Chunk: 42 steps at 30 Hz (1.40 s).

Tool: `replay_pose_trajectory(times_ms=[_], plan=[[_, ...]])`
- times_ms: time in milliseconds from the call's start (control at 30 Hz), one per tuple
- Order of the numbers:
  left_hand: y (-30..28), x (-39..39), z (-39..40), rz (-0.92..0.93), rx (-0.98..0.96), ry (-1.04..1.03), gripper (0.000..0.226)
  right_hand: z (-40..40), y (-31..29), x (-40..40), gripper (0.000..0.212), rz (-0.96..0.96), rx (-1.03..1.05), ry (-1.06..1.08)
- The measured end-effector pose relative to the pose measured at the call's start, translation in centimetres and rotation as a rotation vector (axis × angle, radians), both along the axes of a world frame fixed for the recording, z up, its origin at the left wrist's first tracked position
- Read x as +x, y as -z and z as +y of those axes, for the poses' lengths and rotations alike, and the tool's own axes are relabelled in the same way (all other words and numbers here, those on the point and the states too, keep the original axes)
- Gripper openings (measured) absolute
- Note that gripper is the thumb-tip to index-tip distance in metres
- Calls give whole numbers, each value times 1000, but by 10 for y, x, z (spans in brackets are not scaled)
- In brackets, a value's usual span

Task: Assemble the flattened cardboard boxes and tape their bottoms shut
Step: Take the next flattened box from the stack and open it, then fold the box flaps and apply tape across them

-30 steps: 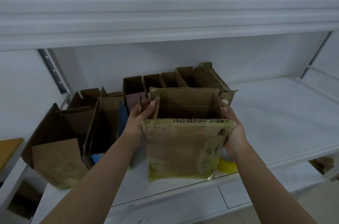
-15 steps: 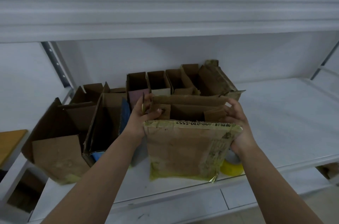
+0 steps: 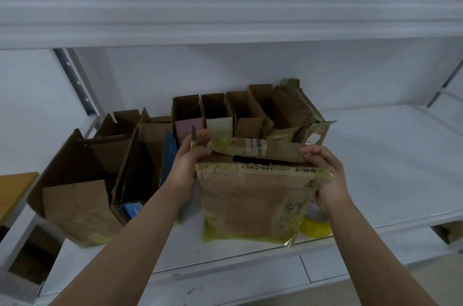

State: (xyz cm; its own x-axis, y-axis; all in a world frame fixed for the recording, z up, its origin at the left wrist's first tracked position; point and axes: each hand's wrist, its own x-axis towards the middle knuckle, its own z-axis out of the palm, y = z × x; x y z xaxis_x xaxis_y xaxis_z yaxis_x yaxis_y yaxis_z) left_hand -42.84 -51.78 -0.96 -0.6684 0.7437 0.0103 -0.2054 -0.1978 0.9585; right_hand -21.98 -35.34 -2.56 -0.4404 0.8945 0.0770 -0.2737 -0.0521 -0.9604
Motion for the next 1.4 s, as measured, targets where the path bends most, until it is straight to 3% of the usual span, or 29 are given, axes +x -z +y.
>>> replay_pose_trajectory(times_ms=[100, 200, 233, 367, 467, 567, 633, 700, 800, 900, 1067, 1167, 1267, 1333, 1400], plan=[[-8, 3, -14, 164, 11, 45, 37, 0, 0, -2, 29, -25, -20, 28], [-15, 2, -33, 442, 47, 175, 85, 0, 0, -3, 26, -25, -28, 34], [-16, 3, -36, 501, 19, 194, 88, -1, 0, -2, 26, -20, -37, 33], [-20, 5, -30, 409, -147, 52, 52, -5, -6, -3, 27, -17, -63, 45], [-21, 4, -16, 438, -230, -76, 44, -5, -7, -1, 26, -34, -176, 9], [-19, 2, -6, 808, -527, -162, 41, -2, -1, 2, 46, -69, -207, -40], [-21, 2, -3, 975, -639, -179, 48, -4, 0, 2, 34, -147, -71, -31], [-25, 2, -1, 1019, -674, -169, 54, -6, -2, 1, 12, -157, -4, 6], [-33, 5, 0, 1127, -710, -229, 55, -8, -6, 0, 21, -160, -22, 30], [-47, 22, 12, 1229, -633, -286, 40, -8, -8, -2, 21, -161, -38, 47], [-34, 38, 31, 1410, -749, -137, 37, -3, -7, 6, 18, -245, 51, -20], [-28, 36, 32, 1441, -777, -121, 40, 10, -1, 20, 26, -315, 109, -108], [-28, 36, 34, 1433, -787, -116, 40, 19, 13, 36, 24, -261, 13, 14], [-27, 37, 34, 1434, -789, -121, 41, 23, 34, 44, 25, -483, 86, 42], [-27, 37, 34, 1422, -788, -120, 43, 21, 55, 47, 21, -802, 173, -156]])
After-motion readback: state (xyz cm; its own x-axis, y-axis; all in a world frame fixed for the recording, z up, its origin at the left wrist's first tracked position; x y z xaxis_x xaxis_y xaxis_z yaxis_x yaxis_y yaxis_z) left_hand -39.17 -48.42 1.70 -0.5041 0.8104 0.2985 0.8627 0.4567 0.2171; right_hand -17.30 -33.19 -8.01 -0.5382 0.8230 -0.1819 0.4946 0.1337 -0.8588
